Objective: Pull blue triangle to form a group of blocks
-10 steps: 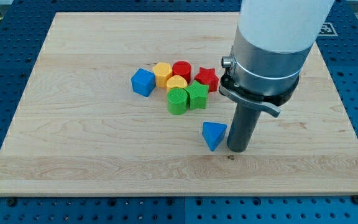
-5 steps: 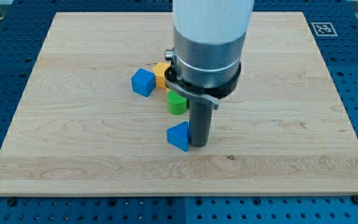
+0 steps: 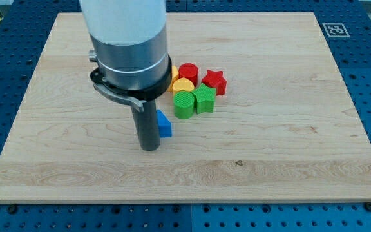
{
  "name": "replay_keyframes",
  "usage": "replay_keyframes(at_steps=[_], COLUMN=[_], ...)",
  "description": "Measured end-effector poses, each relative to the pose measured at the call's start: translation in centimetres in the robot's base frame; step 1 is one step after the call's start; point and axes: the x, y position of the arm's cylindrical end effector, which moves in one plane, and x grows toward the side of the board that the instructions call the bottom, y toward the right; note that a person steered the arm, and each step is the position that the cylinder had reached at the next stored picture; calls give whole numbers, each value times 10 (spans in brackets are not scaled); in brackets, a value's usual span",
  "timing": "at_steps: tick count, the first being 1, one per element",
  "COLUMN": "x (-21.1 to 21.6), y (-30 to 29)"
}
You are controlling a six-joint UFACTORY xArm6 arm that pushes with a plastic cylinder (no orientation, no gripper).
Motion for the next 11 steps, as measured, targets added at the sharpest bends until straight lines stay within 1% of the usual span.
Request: replay_keyframes(at_steps=[1, 2, 3, 4, 5, 6, 7, 8, 11], x=[-12, -8, 7, -5, -30, -30, -14, -39, -57], y=[15, 15, 23, 32, 29, 28, 21, -2, -2])
